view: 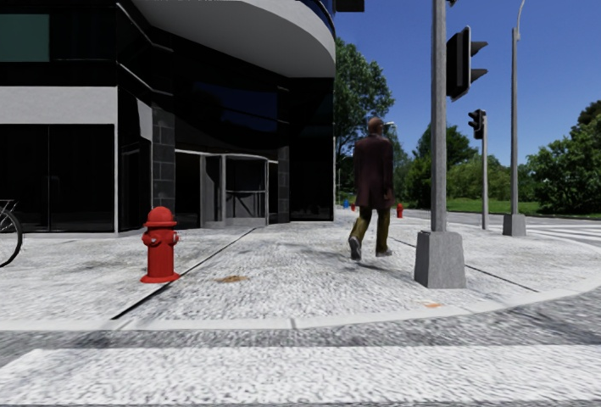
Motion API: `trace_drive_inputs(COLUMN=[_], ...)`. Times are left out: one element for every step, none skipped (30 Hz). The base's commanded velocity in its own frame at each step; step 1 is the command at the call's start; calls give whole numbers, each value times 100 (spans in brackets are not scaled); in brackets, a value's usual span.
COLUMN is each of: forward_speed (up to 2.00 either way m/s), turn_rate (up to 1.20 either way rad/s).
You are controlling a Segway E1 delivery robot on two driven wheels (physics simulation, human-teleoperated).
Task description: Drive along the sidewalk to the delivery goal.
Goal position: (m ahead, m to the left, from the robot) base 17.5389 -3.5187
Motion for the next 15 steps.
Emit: trace_drive_inputs(forward_speed=[179, 177, 175, 174, 174, 174, 173, 171, 171, 171, 171, 171, 171, 171, 171], turn_rate=[0, 0, 0, 0, 0, 0, 0, 0, 0, 0, 0, 0, 0, 0, 0])
